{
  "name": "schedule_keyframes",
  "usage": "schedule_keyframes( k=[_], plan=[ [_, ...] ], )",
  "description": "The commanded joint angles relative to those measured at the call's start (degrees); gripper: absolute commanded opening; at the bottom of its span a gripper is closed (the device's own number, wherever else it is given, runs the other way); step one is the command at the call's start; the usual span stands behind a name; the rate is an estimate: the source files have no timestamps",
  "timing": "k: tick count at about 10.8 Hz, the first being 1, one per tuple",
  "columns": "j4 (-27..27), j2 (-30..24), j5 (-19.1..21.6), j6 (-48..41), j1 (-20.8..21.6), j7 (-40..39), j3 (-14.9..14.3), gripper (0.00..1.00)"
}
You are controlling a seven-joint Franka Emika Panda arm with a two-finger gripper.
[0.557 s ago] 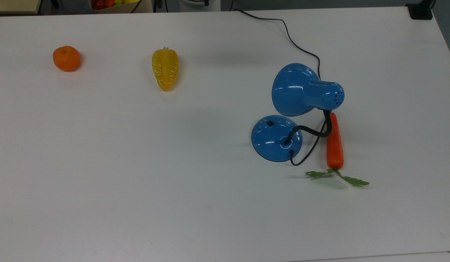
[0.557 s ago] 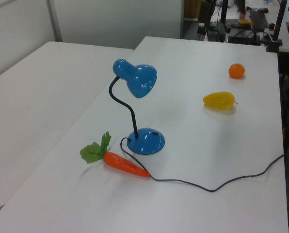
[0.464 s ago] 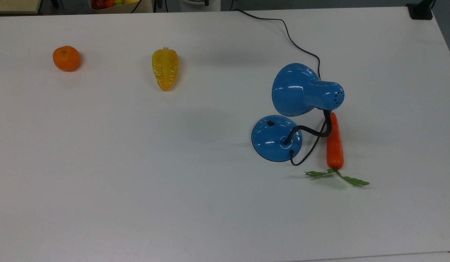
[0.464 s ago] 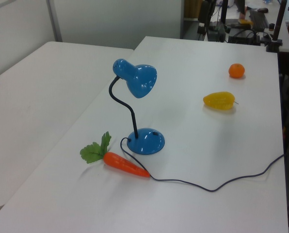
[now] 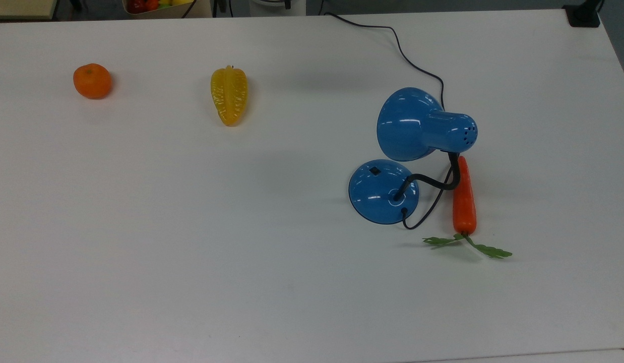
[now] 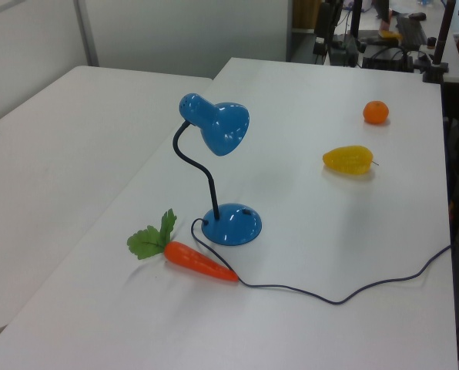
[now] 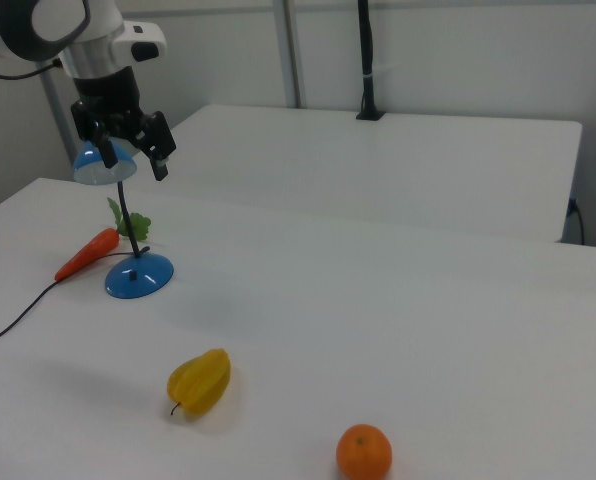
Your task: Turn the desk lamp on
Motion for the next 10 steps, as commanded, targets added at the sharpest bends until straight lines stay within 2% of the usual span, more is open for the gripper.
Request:
schedule_keyframes(
  k=[1,7,8,10],
  plan=[
    [-0.5,-0.5,0.4,-0.6,0.5,1.0,-0.1,1.0],
    [-1.6,-0.4,0.1,-0.4,0.7,0.6,0.1,0.98],
    [-1.6,-0.4,0.1,-0.4,0.6,0.6,0.2,0.93],
    [-1.6,-0.3,0.2,-0.3,0.6,0.6,0.2,0.73]
  ],
)
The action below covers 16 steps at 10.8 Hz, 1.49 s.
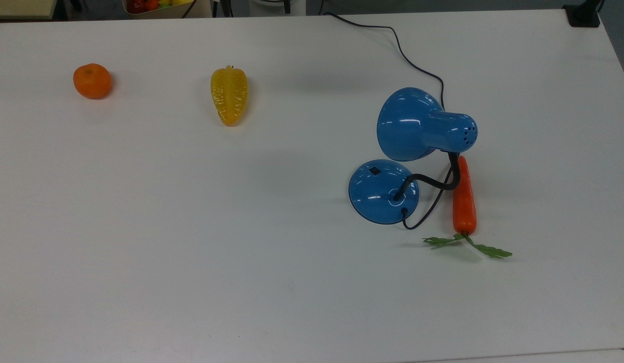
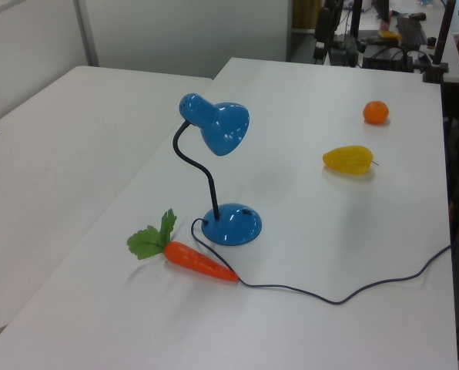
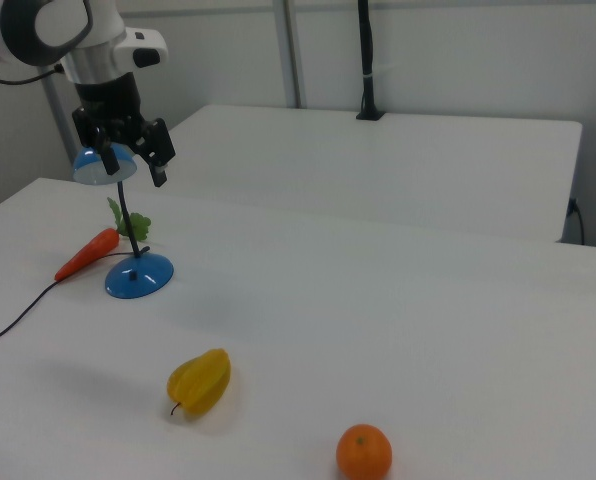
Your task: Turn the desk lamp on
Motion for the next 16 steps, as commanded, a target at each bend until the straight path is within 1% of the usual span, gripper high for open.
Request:
schedule_keyframes(
  k=[1,3,5,7,8,9,14,16],
  plan=[
    [-1.0,-0.5,0.2,-0.3,0.5,0.6,0.4,0.6],
    [-1.1,-0.6,0.7,-0.4,0.6,0.6,0.7,0.42],
    [-1.1,-0.1,0.7,-0.4,0.5,0.6,1.8,0.19],
    [-1.1,0.4,0.7,-0.5,0.5,0.7,2.5,0.03],
    [-1.1,0.9,0.7,-0.5,0.2,0.7,3.5,0.0],
    [-1.1,1.0,0.7,-0.5,0.1,0.7,3.9,0.0],
    [-1.3,0.9,1.8,-0.5,-0.1,0.8,3.9,0.0],
    [-2.7,0.8,1.7,-0.4,0.2,0.7,4.0,0.0]
  ],
)
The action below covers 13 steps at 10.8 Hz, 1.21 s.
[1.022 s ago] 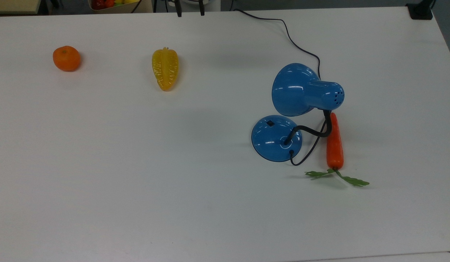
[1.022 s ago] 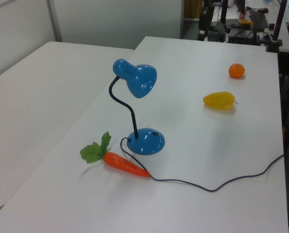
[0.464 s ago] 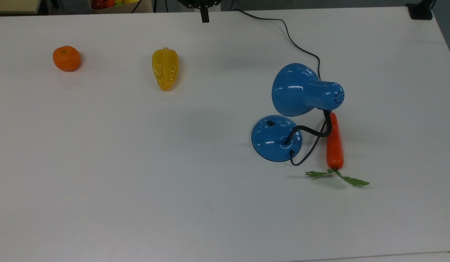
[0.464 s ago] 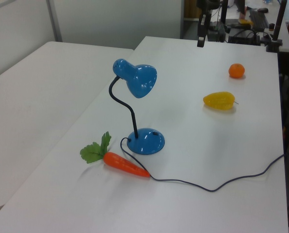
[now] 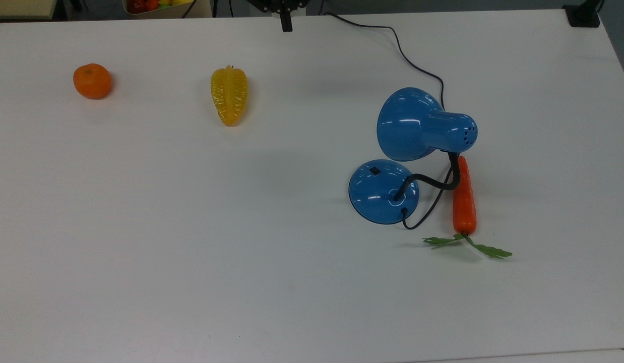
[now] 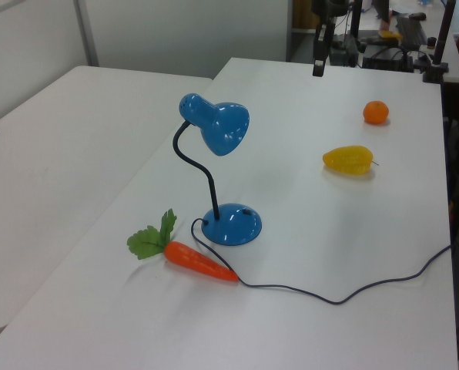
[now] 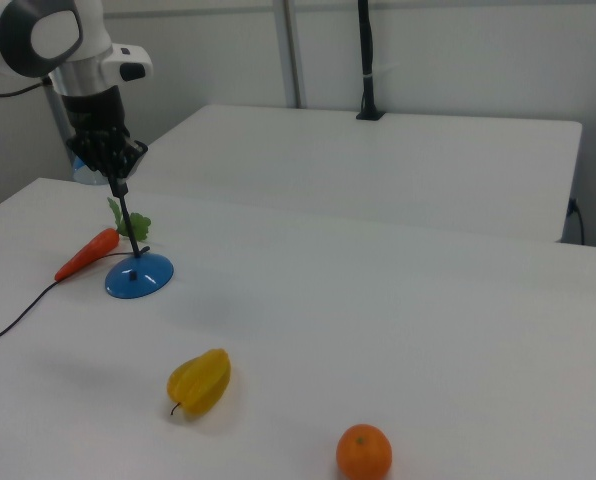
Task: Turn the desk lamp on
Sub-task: 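Move the gripper toward the blue lamp's round base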
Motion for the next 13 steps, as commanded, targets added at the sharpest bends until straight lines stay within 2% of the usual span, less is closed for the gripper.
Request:
schedule_keyframes(
  k=[1,4,9,10,13],
  plan=[
    [-1.7,-0.2,1.0,-0.1,0.3,0.6,0.5,0.0],
    [-1.9,0.6,0.1,0.8,0.5,-0.7,1.3,0.0],
    [-4.7,1.9,0.2,3.7,0.7,-18.1,1.5,0.0],
    [-6.0,2.2,0.2,7.1,0.9,-18.4,2.2,0.0],
    [-15.3,2.6,0.0,23.3,1.0,-18.8,4.6,0.0]
  ],
)
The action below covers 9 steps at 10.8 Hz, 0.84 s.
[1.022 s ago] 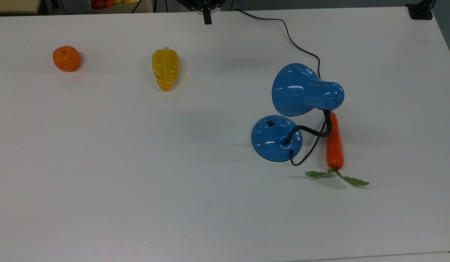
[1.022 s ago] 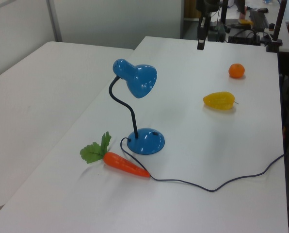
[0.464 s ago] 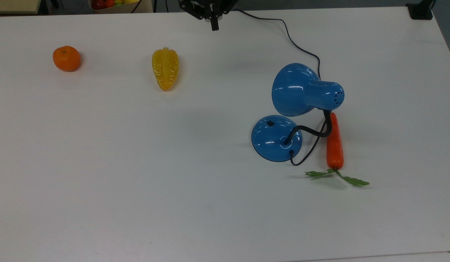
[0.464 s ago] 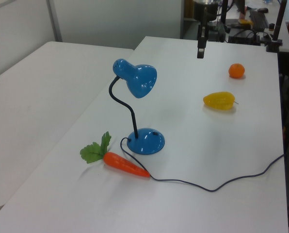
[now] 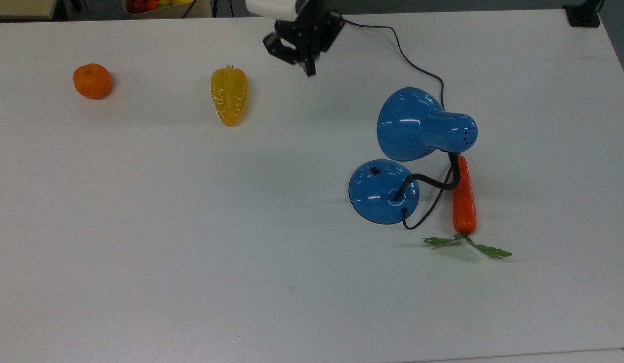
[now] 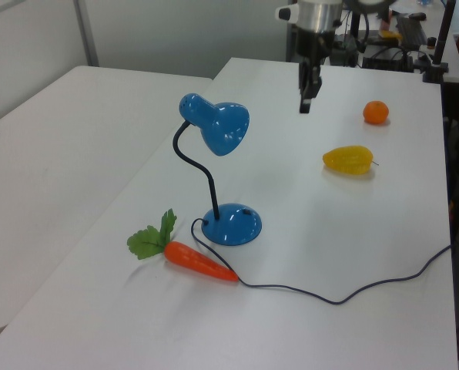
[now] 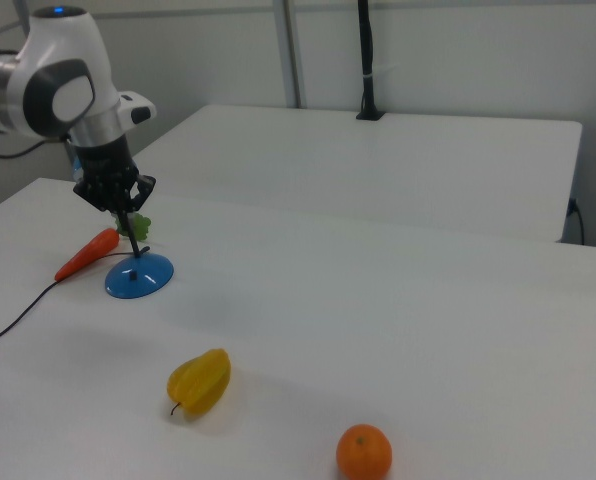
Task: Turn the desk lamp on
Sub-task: 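Move the gripper toward the blue lamp's round base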
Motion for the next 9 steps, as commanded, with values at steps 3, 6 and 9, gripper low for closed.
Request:
schedule_keyframes(
  k=[3,6,9],
  plan=[
    [-8.0,3.4,0.0,16.9,2.6,-0.8,2.1,0.0],
    [-8.7,7.7,0.0,24.0,4.8,0.9,2.2,0.0],
    [-8.3,11.0,0.0,29.6,6.4,1.8,2.2,0.0]
  ],
)
